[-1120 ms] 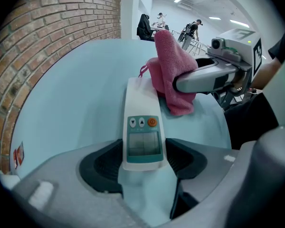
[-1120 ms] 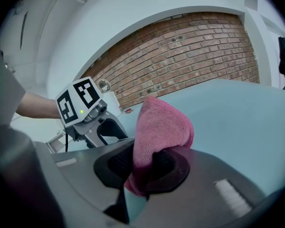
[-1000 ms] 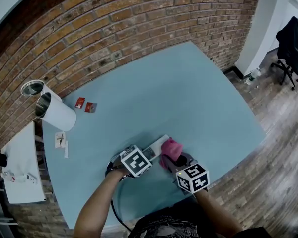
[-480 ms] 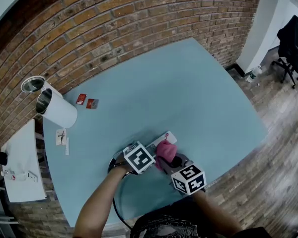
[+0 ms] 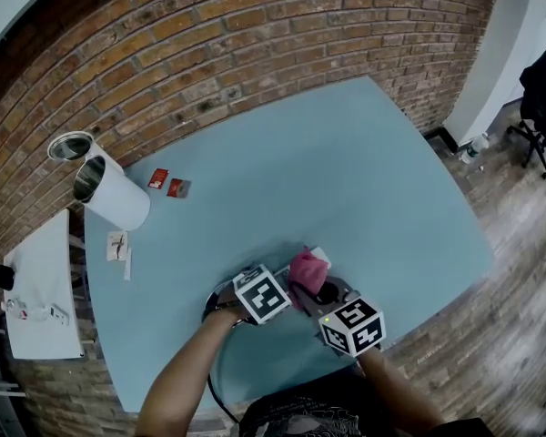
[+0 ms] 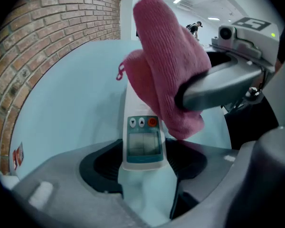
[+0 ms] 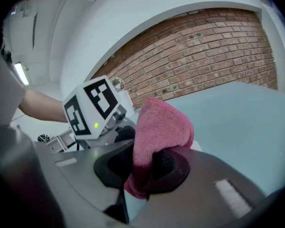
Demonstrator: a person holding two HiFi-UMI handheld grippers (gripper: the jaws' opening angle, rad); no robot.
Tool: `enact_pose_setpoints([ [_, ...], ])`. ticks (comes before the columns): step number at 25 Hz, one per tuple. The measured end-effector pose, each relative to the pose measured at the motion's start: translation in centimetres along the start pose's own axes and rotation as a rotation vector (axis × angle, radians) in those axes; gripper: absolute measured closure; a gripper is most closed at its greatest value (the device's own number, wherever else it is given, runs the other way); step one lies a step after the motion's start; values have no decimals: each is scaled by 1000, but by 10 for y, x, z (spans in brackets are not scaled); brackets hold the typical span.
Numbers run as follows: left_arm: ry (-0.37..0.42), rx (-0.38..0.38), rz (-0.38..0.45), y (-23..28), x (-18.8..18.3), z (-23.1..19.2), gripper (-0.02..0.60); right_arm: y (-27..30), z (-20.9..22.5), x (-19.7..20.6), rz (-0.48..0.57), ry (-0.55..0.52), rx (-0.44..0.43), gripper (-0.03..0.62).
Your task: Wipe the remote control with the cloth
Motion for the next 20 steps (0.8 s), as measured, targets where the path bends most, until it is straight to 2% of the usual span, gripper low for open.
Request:
enact_pose_setpoints([
  [4, 5, -5, -11, 1, -1, 0, 295, 5, 11, -38, 27, -61, -37, 528],
  [8, 4, -1, -11, 0, 0, 1, 295, 28, 19, -59, -23, -161, -85, 528],
  [16, 12, -1, -3, -1, -2, 3, 295, 76, 22, -51, -200, -311, -246, 528],
  [20, 13, 1, -16, -1, -2, 2, 295, 90, 24, -45, -256, -373, -314, 528],
])
Point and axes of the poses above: the fingertips, and each gripper's own axes: y forward along the fingers, z to its right, x out of its underside, the point moved 1 cm from there along -y, backward along the fingers, and after that the axes turned 10 degrees about -x, right-handed, at the moved point
